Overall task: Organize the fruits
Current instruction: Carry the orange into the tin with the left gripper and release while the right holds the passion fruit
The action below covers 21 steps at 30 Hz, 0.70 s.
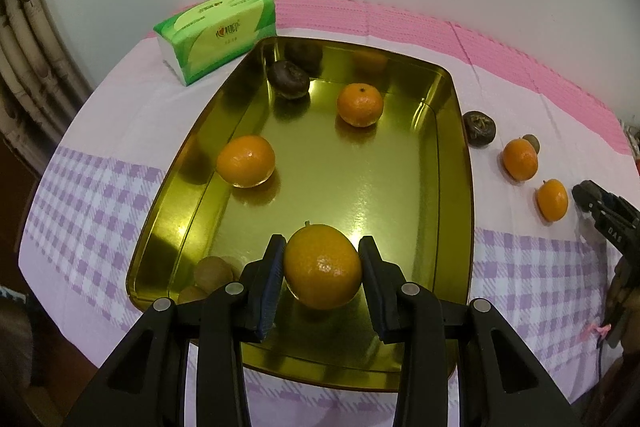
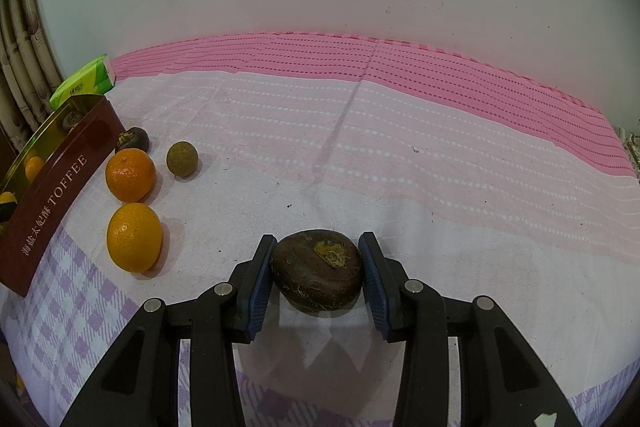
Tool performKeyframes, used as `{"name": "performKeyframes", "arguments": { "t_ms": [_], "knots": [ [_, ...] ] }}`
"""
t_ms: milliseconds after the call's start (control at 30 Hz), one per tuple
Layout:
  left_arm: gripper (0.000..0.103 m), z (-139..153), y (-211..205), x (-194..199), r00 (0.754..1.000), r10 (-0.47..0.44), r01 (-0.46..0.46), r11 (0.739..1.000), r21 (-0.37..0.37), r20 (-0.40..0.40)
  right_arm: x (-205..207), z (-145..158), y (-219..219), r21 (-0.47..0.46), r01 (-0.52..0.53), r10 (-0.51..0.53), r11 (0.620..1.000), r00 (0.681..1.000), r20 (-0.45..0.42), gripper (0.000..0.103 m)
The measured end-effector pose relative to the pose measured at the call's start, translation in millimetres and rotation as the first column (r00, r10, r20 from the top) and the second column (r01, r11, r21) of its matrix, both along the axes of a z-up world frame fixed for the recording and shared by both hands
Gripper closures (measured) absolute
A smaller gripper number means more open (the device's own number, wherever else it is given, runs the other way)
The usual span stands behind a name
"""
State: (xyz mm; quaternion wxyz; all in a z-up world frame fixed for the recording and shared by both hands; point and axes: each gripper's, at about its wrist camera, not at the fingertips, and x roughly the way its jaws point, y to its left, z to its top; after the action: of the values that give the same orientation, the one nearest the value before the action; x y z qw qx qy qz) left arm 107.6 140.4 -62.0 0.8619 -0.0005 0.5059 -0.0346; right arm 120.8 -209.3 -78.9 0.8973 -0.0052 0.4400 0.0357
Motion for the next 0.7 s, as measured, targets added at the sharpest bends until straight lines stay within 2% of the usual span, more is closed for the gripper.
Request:
{"name": "performKeyframes", "arguments": {
  "t_ms": [200, 500, 633, 700],
  "knots": [
    [0.065, 3.3, -0.5, -1.4, 1.0, 0.001, -0.001, 1.0, 0.009, 0.013, -0.2, 0.0, 0.2, 0.0, 0.0, 0.0, 1.0, 1.0, 0.0, 0.064],
    [0.064, 14.2, -9.0, -8.2, 0.999, -0.023, 0.021, 0.998, 0.062, 0.037, 0.4, 0.1, 0.0, -0.001, 0.0, 0.0, 1.0, 1.0, 0.0, 0.064],
    [0.064, 29.7, -1.0, -15.4, 0.999, 0.039, -0.039, 0.999, -0.006, 0.015, 0.2, -0.1, -0.3, 0.0, 0.0, 0.0, 1.0, 1.0, 0.0, 0.064],
    [0.064, 42.5, -1.0, -20.4, 0.997, 0.066, -0.066, 0.998, -0.008, 0.03, 0.6, 0.1, -0.5, 0.002, -0.001, 0.001, 1.0, 1.0, 0.0, 0.064]
  ]
}}
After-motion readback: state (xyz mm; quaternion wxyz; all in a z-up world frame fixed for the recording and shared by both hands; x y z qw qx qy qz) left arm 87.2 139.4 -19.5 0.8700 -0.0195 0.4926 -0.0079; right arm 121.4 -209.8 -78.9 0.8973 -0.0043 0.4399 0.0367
